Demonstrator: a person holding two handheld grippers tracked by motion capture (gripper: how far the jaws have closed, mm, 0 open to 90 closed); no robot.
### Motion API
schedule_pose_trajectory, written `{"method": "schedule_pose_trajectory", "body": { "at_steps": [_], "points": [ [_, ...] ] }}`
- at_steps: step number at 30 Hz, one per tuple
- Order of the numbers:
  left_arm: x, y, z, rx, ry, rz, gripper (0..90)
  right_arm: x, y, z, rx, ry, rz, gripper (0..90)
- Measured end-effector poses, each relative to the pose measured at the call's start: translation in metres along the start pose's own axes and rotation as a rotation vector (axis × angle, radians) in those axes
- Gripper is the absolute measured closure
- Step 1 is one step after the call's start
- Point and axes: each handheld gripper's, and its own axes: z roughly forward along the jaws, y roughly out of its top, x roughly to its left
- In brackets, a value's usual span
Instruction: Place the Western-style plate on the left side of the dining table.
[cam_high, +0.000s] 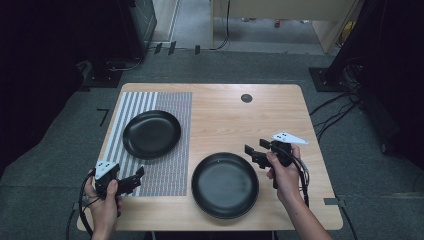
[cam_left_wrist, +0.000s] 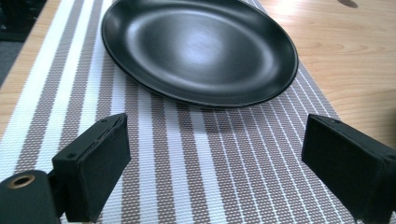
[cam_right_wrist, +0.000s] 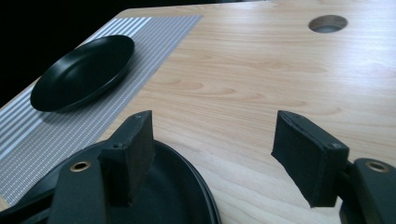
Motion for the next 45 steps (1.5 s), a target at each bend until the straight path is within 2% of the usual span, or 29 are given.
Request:
{"method": "schedule_pose_trajectory", "body": {
  "at_steps": [3,10,20,25,32,36,45],
  "points": [
    [0.004,-0.004,-0.001,-0.005,0.013,-0.008,7.8,-0.008,-0.006,-0.009,-0.005,-0.032,0.001,28.6],
    [0.011,-0.012,-0.003,-0.003,0.045,-0.002,7.8,-0.024,-0.014,-0.024,-0.016,-0.073,0.017,28.6],
    [0.023,-0.021,-0.009,0.000,0.061,0.011,7.8,-0.041,-0.027,-0.037,-0.009,-0.118,0.024,28.5],
    [0.033,-0.026,-0.011,-0.001,0.097,0.026,7.8,-0.051,-0.035,-0.044,-0.026,-0.132,0.037,28.4],
    [0.045,-0.031,-0.011,0.003,0.127,0.043,7.8,-0.059,-0.042,-0.052,-0.038,-0.151,0.031,28.1],
    [0.052,-0.034,-0.011,0.024,0.126,0.059,7.8,-0.071,-0.049,-0.058,-0.037,-0.169,0.054,28.1],
    [0.060,-0.038,-0.012,0.035,0.132,0.068,7.8,-0.091,-0.064,-0.069,-0.020,-0.201,0.095,28.1]
  ]
}}
